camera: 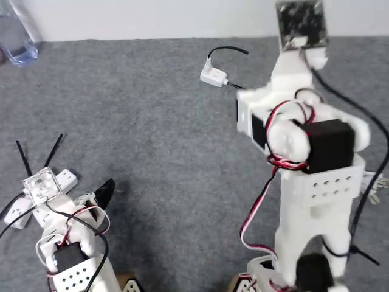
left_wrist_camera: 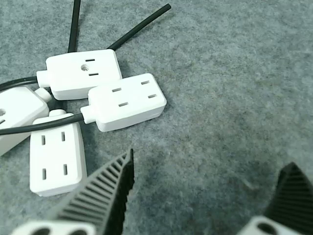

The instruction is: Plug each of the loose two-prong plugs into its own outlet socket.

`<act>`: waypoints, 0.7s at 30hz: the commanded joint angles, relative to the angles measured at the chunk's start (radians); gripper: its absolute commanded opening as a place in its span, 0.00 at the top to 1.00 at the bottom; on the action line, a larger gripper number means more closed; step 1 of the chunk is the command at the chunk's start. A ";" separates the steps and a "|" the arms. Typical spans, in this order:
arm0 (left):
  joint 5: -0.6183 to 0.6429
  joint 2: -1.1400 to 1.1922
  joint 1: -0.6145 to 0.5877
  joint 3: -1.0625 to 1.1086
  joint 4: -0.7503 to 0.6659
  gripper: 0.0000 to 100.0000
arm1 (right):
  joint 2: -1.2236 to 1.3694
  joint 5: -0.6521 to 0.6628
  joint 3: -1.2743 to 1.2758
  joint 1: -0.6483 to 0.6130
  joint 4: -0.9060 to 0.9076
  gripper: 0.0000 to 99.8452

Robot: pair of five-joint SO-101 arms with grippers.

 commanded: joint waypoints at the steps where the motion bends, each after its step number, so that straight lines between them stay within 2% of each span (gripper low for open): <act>1: -0.003 -0.009 0.005 -0.012 0.002 0.58 | -0.104 -0.012 0.167 0.002 0.041 0.63; 14: -0.003 -0.009 0.005 -0.012 0.002 0.58 | -0.363 -0.012 0.905 0.001 0.028 0.63; 21: -0.005 -0.009 0.005 -0.012 0.003 0.58 | -0.361 -0.008 1.046 0.038 -0.136 0.63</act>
